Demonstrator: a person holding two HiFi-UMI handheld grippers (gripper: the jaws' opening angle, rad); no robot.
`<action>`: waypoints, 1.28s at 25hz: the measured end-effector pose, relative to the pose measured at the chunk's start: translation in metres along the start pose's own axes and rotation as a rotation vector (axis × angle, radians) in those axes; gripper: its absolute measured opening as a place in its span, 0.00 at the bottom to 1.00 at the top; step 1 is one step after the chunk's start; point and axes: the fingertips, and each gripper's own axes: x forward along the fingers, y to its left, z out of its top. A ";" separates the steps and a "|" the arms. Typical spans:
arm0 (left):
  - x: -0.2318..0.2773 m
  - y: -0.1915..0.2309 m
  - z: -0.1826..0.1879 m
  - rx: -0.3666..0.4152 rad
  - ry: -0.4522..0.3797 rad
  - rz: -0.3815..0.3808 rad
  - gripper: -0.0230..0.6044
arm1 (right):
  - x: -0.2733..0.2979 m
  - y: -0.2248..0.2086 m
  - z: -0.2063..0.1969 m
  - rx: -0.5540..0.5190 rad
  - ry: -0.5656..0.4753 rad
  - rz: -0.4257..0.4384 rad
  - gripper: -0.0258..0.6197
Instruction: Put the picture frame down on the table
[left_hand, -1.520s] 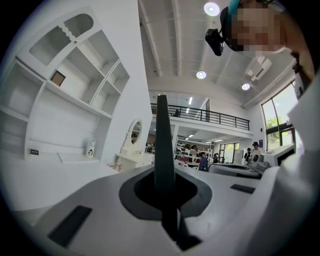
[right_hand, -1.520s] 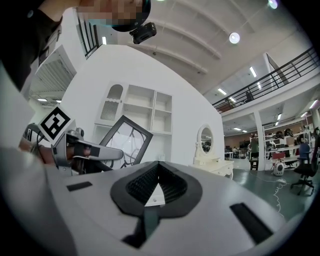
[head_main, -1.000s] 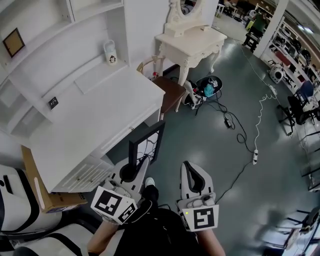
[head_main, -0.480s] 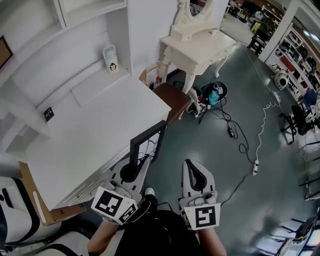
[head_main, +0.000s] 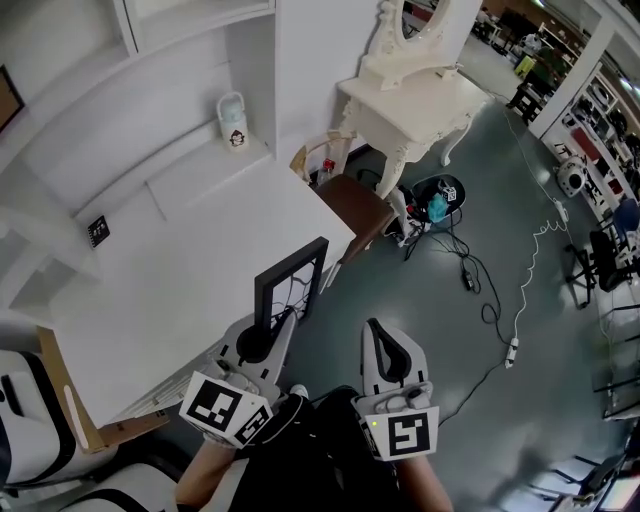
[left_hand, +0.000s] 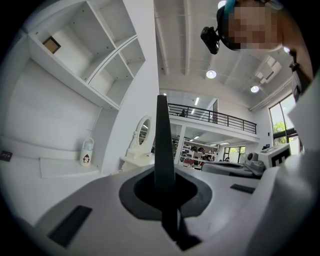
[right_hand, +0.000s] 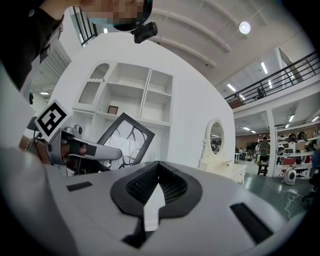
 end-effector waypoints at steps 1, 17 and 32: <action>0.000 0.000 -0.001 -0.002 0.000 0.010 0.06 | 0.000 -0.002 -0.002 0.001 0.006 0.006 0.04; 0.014 0.052 0.002 -0.026 -0.044 0.268 0.06 | 0.073 -0.011 -0.006 -0.054 0.001 0.245 0.04; 0.107 0.112 0.010 -0.096 -0.082 0.533 0.06 | 0.213 -0.051 -0.007 -0.074 -0.002 0.604 0.04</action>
